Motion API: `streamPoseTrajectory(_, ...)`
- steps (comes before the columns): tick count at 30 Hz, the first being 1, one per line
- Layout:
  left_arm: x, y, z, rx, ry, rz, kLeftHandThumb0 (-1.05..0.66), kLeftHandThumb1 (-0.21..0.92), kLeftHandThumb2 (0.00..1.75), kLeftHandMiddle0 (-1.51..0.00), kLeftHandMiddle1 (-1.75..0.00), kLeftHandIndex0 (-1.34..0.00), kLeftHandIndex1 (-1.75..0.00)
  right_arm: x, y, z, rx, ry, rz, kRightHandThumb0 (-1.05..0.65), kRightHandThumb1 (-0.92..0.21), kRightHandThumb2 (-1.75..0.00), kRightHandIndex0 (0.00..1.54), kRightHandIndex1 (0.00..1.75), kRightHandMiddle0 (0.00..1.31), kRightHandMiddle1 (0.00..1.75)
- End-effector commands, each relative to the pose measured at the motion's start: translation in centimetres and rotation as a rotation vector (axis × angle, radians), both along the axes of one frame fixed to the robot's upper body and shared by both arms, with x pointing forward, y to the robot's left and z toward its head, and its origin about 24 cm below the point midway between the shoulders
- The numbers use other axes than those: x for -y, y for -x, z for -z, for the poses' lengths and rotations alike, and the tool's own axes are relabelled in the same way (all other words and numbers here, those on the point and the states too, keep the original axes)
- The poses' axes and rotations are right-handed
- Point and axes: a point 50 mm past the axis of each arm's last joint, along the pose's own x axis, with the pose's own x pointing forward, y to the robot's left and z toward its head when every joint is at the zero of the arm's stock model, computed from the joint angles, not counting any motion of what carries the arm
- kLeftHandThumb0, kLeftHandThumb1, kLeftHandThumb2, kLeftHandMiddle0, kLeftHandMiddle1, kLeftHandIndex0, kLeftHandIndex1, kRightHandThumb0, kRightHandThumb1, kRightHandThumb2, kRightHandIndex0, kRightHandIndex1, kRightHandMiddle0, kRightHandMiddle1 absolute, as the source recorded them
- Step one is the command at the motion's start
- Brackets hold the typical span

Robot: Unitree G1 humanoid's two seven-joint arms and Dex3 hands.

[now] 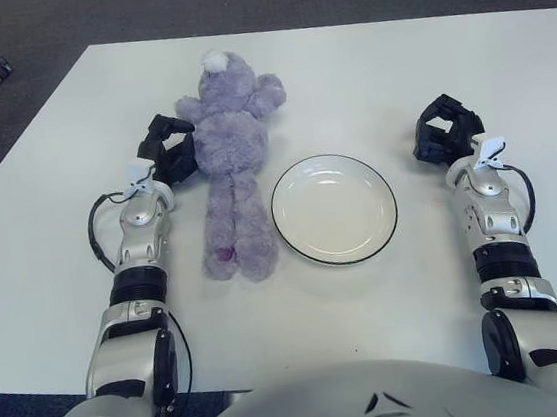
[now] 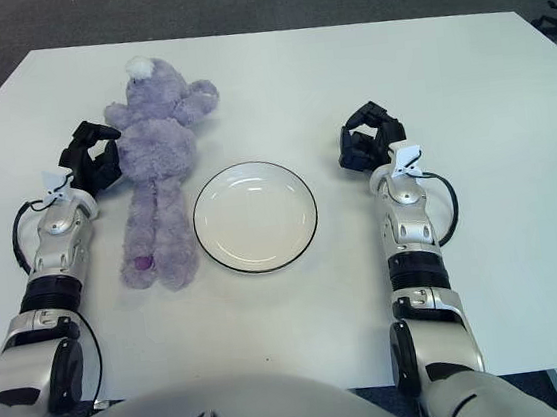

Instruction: Put the doll into the plate.

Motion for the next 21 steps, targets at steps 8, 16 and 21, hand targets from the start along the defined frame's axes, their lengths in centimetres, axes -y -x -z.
streamPoseTrajectory(8, -1.1, 1.6, 1.2, -0.202, 0.043, 0.002, -0.36, 0.92, 0.52, -0.78, -1.72, -0.2, -1.75, 0.5, 1.1, 2.6, -0.133, 0.0, 0.004, -0.47, -0.35, -1.28, 1.04, 1.75, 0.59, 1.75)
streamPoseTrajectory(16, -1.5, 3.6, -0.4, -0.22, 0.077, 0.063, -0.36, 0.92, 0.52, -0.58, -1.66, -0.2, -1.75, 0.7, 0.5, 2.1, -0.133, 0.0, -0.016, -0.47, -0.35, -1.28, 1.07, 1.75, 0.59, 1.75)
streamPoseTrajectory(21, -1.7, 4.3, -0.6, -0.248, 0.076, 0.093, -0.36, 0.92, 0.52, -0.54, -1.65, -0.2, -1.75, 0.7, 0.0, 1.3, -0.123, 0.004, -0.027, -0.47, -0.35, -1.28, 1.06, 1.75, 0.59, 1.75)
